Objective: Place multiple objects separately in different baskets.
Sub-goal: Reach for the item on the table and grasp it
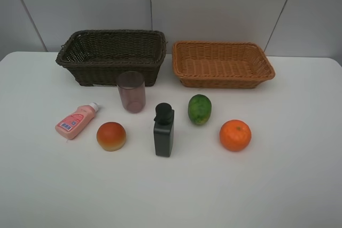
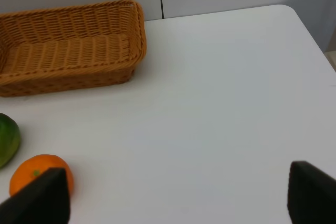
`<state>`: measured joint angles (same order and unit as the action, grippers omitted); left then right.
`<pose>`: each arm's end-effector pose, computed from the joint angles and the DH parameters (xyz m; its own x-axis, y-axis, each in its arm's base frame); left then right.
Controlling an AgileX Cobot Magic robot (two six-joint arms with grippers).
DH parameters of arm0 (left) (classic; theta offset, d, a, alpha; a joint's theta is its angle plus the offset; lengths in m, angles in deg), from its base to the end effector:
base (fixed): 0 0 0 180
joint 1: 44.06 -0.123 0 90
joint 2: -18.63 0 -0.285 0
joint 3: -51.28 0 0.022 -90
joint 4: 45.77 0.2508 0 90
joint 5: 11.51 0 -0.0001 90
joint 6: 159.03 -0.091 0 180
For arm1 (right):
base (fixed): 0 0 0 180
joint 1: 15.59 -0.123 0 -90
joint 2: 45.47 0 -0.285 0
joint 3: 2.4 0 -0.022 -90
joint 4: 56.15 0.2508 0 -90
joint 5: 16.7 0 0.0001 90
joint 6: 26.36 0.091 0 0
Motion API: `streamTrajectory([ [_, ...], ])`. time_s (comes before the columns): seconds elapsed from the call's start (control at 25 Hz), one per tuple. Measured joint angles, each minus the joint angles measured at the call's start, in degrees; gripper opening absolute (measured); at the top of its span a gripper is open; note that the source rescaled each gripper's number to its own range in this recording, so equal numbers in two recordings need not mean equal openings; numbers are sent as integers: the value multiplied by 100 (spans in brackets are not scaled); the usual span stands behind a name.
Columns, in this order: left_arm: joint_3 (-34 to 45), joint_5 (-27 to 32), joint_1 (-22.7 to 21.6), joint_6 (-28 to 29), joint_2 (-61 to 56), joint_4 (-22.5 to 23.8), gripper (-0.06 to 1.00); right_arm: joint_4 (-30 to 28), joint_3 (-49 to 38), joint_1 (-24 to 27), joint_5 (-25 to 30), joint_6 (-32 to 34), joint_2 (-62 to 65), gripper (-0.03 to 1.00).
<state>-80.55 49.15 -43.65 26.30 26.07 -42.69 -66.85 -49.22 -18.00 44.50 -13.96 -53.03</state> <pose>-0.0065 0.0043 0.2794 -0.4387 -0.0634 -0.8964 -0.0642 0.9972 -0.0391 -0.0096 -0.0152 0.2862 -0.4081 0.1066 -0.9067 0.1580 0.9864 0.0448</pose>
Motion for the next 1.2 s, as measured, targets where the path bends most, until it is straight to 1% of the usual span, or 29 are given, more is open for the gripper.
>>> streamTrajectory([
  [0.16, 0, 0, 0, 0, 0, 8, 100, 0, 0, 0, 0, 0, 0, 75],
  [0.36, 0, 0, 0, 0, 0, 150, 100, 0, 0, 0, 0, 0, 0, 75],
  [0.8, 0, 0, 0, 0, 0, 173, 100, 0, 0, 0, 0, 0, 0, 75],
  [0.88, 0, 0, 0, 0, 11, 116, 100, 0, 0, 0, 0, 0, 0, 75],
  [1.04, -6, 0, 0, -4, 378, -160, 100, 0, 0, 0, 0, 0, 0, 75],
  [1.2, -254, 0, 0, -134, 1163, -212, 100, 0, 0, 0, 0, 0, 0, 75],
])
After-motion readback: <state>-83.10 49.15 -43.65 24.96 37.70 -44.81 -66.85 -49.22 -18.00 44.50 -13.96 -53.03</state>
